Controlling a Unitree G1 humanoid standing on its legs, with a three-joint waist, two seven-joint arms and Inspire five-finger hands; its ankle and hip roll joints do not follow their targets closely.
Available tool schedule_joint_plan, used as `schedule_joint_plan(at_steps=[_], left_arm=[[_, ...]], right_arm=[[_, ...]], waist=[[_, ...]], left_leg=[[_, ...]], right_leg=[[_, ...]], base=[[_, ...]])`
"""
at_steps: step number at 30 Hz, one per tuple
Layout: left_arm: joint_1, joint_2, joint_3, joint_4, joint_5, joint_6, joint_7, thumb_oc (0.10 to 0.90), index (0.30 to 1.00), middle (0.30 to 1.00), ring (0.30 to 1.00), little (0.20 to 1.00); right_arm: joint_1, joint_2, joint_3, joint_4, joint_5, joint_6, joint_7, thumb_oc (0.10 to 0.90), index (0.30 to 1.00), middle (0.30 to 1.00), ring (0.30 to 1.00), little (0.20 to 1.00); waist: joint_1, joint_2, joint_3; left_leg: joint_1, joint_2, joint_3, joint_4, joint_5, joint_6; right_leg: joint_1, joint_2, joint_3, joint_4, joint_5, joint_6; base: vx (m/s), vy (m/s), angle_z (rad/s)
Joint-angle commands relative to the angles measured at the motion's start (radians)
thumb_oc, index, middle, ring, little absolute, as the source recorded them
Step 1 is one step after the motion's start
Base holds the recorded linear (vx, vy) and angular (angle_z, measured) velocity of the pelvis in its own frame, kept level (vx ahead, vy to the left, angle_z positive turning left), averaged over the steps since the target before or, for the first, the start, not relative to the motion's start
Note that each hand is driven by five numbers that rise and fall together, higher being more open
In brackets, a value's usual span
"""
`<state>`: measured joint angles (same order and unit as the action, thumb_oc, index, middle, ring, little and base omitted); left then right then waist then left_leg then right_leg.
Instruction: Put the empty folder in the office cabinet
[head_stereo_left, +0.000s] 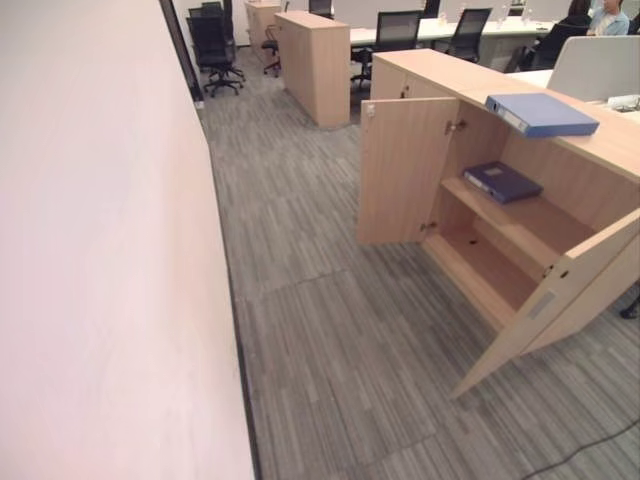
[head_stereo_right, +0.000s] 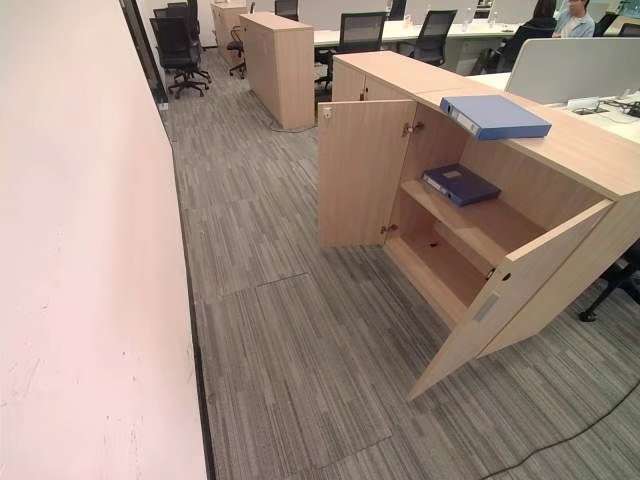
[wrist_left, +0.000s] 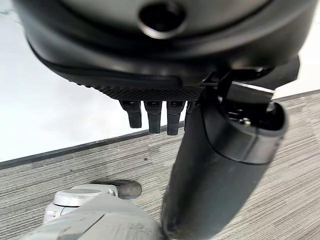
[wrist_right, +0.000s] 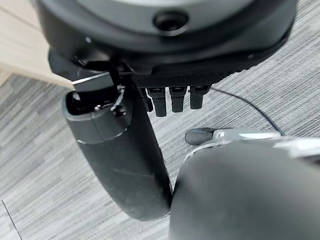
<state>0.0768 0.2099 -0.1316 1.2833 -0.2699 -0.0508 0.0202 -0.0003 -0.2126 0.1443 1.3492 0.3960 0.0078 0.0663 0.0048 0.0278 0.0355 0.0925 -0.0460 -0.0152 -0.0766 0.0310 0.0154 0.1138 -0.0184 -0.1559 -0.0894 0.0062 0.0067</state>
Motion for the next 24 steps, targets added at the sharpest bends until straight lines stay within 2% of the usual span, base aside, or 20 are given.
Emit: schedule_joint_plan(at_steps=[1, 24], left_arm=[[-0.031, -0.009, 0.029, 0.036, -0.033, -0.015, 0.008, 0.800, 0.900, 0.900, 0.900, 0.900], [-0.026, -0.022, 0.021, 0.093, -0.006, 0.007, -0.029, 0.800, 0.900, 0.900, 0.900, 0.900]], right_arm=[[-0.027, -0.006, 0.023, 0.044, 0.000, -0.006, 0.013, 0.800, 0.900, 0.900, 0.900, 0.900], [-0.028, -0.013, 0.060, 0.055, -0.077, 0.010, 0.024, 0.800, 0.900, 0.900, 0.900, 0.900]], waist=[[0.015, -0.028, 0.022], [0.013, -0.025, 0.010]], left_leg=[[-0.003, 0.023, 0.044, -0.011, -0.049, -0.039], [0.013, 0.033, 0.045, -0.011, -0.048, -0.045]], right_leg=[[0.006, -0.040, -0.045, 0.002, 0.007, 0.072], [0.022, -0.029, -0.046, 0.002, -0.004, 0.064]], base=[[0.00, 0.000, 0.00], [0.00, -0.001, 0.00]])
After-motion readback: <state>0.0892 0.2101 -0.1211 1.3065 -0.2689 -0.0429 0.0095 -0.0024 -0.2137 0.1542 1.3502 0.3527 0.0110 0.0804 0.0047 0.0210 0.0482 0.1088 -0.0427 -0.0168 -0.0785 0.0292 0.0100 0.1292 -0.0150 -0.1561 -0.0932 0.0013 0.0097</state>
